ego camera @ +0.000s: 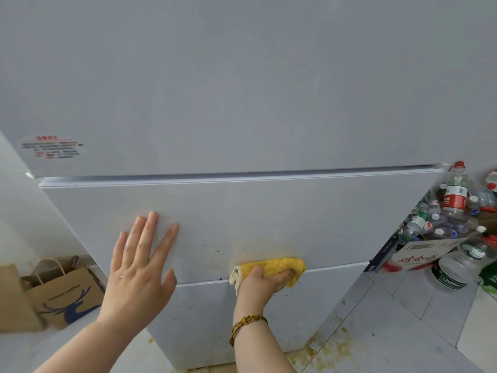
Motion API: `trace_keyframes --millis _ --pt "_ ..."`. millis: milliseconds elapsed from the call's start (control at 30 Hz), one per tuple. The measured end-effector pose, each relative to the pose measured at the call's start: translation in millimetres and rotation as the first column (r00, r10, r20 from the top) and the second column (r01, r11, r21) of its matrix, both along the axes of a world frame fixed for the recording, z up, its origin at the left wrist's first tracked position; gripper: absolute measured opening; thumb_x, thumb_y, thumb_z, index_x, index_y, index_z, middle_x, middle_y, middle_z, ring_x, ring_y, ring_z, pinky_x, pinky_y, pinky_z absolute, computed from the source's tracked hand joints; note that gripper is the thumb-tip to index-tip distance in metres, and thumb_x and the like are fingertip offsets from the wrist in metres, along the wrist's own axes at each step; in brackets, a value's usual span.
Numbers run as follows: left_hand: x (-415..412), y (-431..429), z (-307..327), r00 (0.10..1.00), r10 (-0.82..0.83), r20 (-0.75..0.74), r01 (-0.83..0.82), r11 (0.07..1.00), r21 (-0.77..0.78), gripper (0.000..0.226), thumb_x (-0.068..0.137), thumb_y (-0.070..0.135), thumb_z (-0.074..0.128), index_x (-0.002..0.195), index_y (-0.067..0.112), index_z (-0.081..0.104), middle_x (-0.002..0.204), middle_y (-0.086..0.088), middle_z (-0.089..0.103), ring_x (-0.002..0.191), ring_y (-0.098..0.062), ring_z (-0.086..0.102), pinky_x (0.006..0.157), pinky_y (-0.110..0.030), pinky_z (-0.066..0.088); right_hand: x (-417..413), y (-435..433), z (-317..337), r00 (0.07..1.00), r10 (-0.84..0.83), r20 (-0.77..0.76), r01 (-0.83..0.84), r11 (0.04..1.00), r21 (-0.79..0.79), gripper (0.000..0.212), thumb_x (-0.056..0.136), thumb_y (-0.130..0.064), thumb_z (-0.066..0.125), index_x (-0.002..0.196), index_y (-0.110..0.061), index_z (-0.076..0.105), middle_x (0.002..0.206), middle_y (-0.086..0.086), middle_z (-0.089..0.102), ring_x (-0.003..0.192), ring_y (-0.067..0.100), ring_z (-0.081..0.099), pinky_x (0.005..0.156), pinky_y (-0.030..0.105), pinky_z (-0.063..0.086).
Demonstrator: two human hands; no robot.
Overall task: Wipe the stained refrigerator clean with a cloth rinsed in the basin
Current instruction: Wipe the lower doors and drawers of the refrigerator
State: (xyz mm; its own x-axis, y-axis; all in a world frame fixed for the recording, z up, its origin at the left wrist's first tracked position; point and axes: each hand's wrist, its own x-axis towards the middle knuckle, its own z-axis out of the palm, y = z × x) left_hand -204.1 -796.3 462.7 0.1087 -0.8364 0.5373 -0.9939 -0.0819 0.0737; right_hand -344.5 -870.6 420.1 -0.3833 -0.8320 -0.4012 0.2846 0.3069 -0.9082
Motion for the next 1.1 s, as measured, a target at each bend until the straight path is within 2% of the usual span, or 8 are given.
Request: trace_keyframes --millis 100,233,300,433,667,867,1000,1100 --pt "5 2 -1 0.997 -0.075 -0.013 0.075 0.997 -0.011 0.079 0.074 0.035 0.034 0.146 0.027 0.002 0.154 -0.01 -0.001 0.141 -0.011 -0.014 0.114 -0.027 -0.007 1 10 10 0.96 -0.054 -0.275 -0.051 0.932 -0.358 0.068 0.085 -0.011 0.035 0.146 -0.021 0.006 0.154 0.001 -0.002 0.141 0.008 0.002 0.114 0.031 0.018" --pt "15 12 0 0.984 0.005 -0.181 -0.028 0.991 -0.127 0.07 0.073 0.034 0.037 0.138 0.012 0.025 0.142 -0.019 0.015 0.139 -0.017 -0.004 0.111 -0.027 -0.001 10 -10 41 0.714 -0.367 -0.596 -0.379 0.513 -0.77 0.065 0.075 -0.01 0.037 0.136 -0.022 0.019 0.148 0.012 0.014 0.14 0.019 0.01 0.113 0.025 0.008" --pt "24 19 -2 0.953 0.08 -0.292 -0.131 0.978 -0.161 0.069 0.072 0.03 0.045 0.134 0.006 0.027 0.142 -0.021 0.016 0.133 -0.025 0.001 0.109 -0.039 0.01 20 -21 52 0.589 -0.513 -0.625 -0.427 0.458 -0.779 0.062 0.076 -0.008 0.038 0.134 -0.02 0.019 0.153 0.005 0.005 0.134 0.037 0.014 0.114 0.033 0.007" --pt "38 26 1 0.899 0.127 -0.419 -0.184 0.978 -0.097 0.078 0.068 0.011 0.066 0.136 -0.003 0.031 0.145 -0.027 0.022 0.129 -0.029 0.009 0.101 -0.055 0.019 34 -26 24 0.388 -0.666 -0.636 -0.571 0.368 -0.734 0.039 0.094 -0.014 0.023 0.132 -0.021 0.023 0.155 -0.008 -0.008 0.143 0.029 -0.004 0.114 0.041 0.009" --pt "51 35 -1 0.928 0.029 -0.371 -0.075 0.991 -0.11 0.082 0.062 0.002 0.07 0.133 0.002 0.03 0.142 -0.022 0.021 0.126 -0.034 0.016 0.092 -0.053 0.024 -6 -32 -28 -0.101 -0.839 -0.534 -0.945 0.249 -0.212 0.048 0.097 -0.007 0.016 0.141 -0.024 0.023 0.15 -0.003 0.018 0.143 0.03 -0.004 0.117 0.039 0.007" --pt "49 40 9 0.673 0.192 -0.714 -0.277 0.961 -0.003 0.085 0.078 -0.005 0.062 0.145 0.013 0.013 0.154 -0.004 0.006 0.141 -0.02 0.003 0.112 -0.035 0.01 -17 -39 29 0.088 -0.812 -0.578 -0.862 0.229 -0.453 0.039 0.097 -0.009 0.022 0.132 -0.022 0.032 0.15 -0.005 0.019 0.144 0.022 0.001 0.118 0.037 0.007" --pt "58 36 9 0.525 0.093 -0.846 -0.148 0.989 0.017 0.086 0.079 -0.012 0.053 0.145 0.023 0.01 0.145 -0.002 0.031 0.135 -0.018 0.027 0.097 -0.027 0.026 27 -24 45 0.322 -0.704 -0.633 -0.694 0.279 -0.663 0.039 0.094 -0.017 0.022 0.133 -0.021 0.027 0.156 -0.008 -0.004 0.144 0.022 -0.003 0.117 0.04 0.006" --pt "63 35 14 0.486 0.026 -0.874 -0.1 0.995 -0.026 0.079 0.078 -0.017 0.044 0.141 0.026 0.022 0.131 0.005 0.039 0.126 -0.011 0.035 0.092 -0.025 0.028 52 -17 24 0.3 -0.72 -0.626 -0.723 0.256 -0.642 0.05 0.096 -0.017 0.023 0.144 -0.026 0.016 0.156 -0.005 -0.005 0.143 0.026 -0.003 0.117 0.04 0.005"
